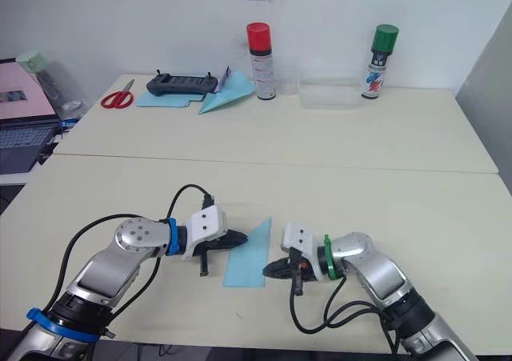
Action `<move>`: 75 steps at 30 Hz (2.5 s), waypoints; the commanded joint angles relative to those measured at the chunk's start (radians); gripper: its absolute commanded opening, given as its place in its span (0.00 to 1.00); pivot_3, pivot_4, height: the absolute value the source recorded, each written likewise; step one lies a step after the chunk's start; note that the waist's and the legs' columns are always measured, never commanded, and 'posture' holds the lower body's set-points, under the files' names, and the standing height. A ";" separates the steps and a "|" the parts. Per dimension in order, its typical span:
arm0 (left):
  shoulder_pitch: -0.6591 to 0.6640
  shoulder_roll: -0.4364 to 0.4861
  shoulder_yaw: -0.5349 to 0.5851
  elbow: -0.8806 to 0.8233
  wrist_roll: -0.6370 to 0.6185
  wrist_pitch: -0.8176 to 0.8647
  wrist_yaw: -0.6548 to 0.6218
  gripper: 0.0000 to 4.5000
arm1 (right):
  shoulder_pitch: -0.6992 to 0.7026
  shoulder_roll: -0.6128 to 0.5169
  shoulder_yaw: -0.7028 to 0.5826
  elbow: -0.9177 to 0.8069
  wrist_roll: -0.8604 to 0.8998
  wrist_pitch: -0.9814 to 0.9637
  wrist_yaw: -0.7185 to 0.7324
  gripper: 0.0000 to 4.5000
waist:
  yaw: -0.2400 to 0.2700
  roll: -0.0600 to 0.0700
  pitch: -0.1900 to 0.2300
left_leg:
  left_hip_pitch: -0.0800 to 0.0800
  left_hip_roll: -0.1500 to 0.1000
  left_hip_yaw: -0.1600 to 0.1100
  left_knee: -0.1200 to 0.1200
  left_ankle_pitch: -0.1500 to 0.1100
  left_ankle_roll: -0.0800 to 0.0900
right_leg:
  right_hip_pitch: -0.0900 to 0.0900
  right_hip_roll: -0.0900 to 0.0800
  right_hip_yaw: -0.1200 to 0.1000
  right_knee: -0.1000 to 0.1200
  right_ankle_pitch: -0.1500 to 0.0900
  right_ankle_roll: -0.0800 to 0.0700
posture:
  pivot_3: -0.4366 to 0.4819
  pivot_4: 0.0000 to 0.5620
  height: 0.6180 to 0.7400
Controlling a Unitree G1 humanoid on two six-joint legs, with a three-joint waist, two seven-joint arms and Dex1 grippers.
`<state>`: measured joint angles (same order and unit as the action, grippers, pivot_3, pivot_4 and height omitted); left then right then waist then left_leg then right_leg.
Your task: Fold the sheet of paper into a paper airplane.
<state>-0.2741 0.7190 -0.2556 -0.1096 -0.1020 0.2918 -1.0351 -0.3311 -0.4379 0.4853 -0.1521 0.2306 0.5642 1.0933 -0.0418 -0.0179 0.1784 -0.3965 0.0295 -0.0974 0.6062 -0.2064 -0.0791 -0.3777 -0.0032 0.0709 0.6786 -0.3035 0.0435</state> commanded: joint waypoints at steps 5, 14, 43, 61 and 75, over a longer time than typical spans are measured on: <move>0.020 -0.013 -0.056 0.039 0.039 0.021 -0.005 0.00 | 0.011 -0.086 0.063 -0.049 0.061 0.087 0.132 0.01 | 0.004 0.000 0.000 | 0.000 0.000 0.000 0.000 0.000 0.000 | 0.000 0.000 0.000 -0.001 0.000 0.000 | 0.48 0.27 1.00; -0.004 -0.035 -0.058 0.073 0.045 0.004 0.001 0.00 | -0.063 -0.045 -0.151 -0.043 0.138 0.115 -0.004 0.01 | 0.011 -0.001 0.000 | 0.000 0.000 -0.001 0.002 0.000 0.000 | 0.001 0.000 -0.001 -0.001 0.000 0.001 | 0.48 0.27 1.00; -0.013 -0.074 -0.069 0.121 0.058 -0.060 -0.012 0.00 | -0.166 0.202 -0.260 0.354 -0.071 -0.296 -0.411 0.01 | 0.014 0.000 -0.001 | 0.003 -0.003 -0.001 0.003 0.001 0.001 | 0.006 -0.002 0.000 0.000 0.001 0.002 | 0.48 0.27 1.00; -0.071 -0.008 0.141 0.057 -0.182 0.131 -0.121 0.29 | -0.066 0.140 -0.087 0.230 -0.052 -0.083 -0.253 0.00 | -0.001 -0.001 0.001 | -0.003 0.000 -0.003 0.002 0.001 0.001 | -0.002 0.001 -0.001 0.001 0.001 0.001 | 0.48 0.27 1.00; -0.153 0.037 0.031 0.298 0.011 -0.345 -0.240 0.71 | -0.078 0.149 -0.109 0.252 -0.038 -0.087 -0.251 0.00 | -0.001 -0.001 0.001 | -0.003 0.000 -0.002 0.002 0.001 0.001 | -0.002 0.001 -0.001 0.002 0.001 0.001 | 0.48 0.27 1.00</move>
<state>-0.4067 0.7572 -0.2199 0.1726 -0.1081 -0.0049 -1.2615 -0.4148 -0.2741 0.3918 0.0690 0.2170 0.4550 0.8658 -0.0427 -0.0187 0.1797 -0.3990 0.0297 -0.0991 0.6080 -0.2057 -0.0785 -0.3797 -0.0018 0.0704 0.6802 -0.3024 0.0442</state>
